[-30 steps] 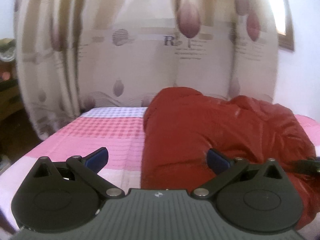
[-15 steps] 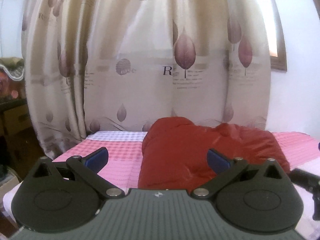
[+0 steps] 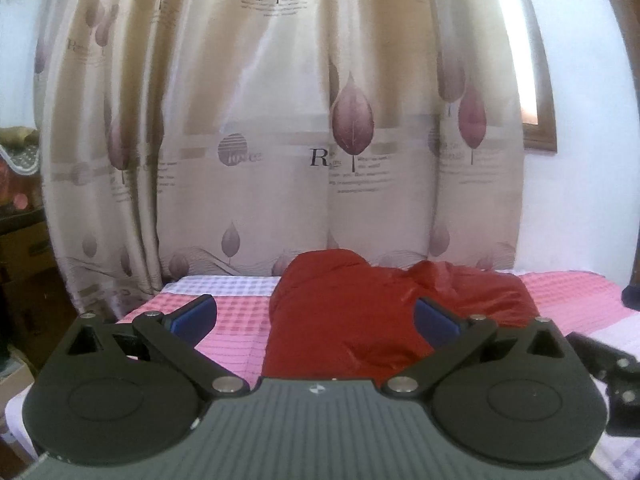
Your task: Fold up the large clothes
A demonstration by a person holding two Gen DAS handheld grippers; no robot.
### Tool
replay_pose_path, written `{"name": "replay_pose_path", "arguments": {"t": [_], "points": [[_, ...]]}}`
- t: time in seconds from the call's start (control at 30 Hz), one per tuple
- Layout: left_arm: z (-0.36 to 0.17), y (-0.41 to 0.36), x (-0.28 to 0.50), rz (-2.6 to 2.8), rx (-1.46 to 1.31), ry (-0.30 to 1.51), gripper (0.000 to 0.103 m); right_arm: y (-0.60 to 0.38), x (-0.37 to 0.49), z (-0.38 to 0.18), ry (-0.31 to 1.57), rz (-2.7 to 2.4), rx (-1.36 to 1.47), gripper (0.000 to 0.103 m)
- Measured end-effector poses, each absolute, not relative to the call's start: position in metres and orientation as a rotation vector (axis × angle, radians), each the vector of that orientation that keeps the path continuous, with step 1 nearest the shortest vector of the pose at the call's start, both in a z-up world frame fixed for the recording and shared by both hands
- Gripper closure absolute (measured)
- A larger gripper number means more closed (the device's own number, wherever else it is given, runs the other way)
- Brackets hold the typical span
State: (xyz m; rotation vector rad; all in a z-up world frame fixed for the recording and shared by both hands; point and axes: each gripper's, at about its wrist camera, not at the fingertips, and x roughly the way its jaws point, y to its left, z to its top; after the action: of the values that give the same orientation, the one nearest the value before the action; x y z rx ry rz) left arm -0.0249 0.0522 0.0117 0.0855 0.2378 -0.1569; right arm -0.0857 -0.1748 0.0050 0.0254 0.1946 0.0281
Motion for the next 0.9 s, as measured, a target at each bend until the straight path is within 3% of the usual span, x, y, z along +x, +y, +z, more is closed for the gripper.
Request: {"name": "replay_pose_path", "arguments": {"t": [0.9], "points": [[-0.011,0.048,-0.020,-0.164,0.060,0.280,0.000,-0.171,-0.081,-0.009,0.259,0.048,0.025,0.000]]}}
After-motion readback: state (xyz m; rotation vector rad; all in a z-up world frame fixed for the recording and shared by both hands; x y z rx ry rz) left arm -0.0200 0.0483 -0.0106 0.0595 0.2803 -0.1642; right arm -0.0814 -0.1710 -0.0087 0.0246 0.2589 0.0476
